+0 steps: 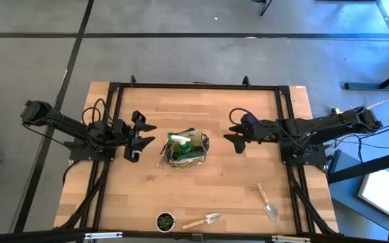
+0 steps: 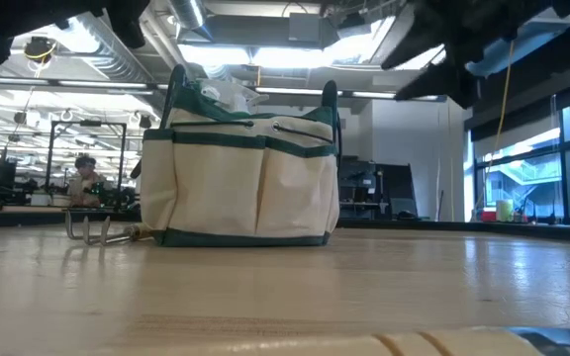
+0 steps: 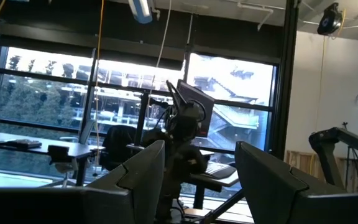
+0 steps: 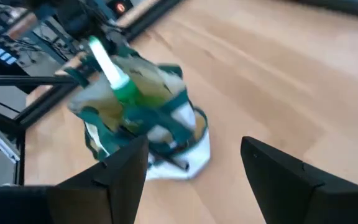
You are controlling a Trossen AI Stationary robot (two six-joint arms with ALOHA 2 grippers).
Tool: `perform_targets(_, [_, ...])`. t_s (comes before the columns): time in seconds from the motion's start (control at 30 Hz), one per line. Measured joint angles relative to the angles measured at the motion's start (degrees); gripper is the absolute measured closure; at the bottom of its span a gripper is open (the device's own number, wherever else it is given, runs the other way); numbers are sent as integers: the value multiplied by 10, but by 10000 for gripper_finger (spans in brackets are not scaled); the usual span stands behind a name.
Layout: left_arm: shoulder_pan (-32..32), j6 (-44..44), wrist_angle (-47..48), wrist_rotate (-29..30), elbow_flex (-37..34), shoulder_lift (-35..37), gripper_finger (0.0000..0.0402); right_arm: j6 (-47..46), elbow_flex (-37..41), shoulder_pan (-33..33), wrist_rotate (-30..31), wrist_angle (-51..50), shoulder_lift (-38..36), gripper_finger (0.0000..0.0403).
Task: Pick & Place Garden tools in Gardening bag
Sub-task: Adjust the green gardening bag
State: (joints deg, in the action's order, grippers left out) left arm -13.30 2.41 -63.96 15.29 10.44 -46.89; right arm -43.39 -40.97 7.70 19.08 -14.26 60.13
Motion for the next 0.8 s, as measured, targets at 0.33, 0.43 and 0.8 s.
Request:
perform_targets(0.33, [-2,26,29,-14,0,0,210,-104,0,11,-58,-42,87,144])
perform_targets(0.43, [-2,27,30,-14,0,0,210,-128,0,11,-104,-40,118,144])
perform_targets(0.8, [-1,25,25,-13,0,0,210,-146,0,16,-157,-39,153,143])
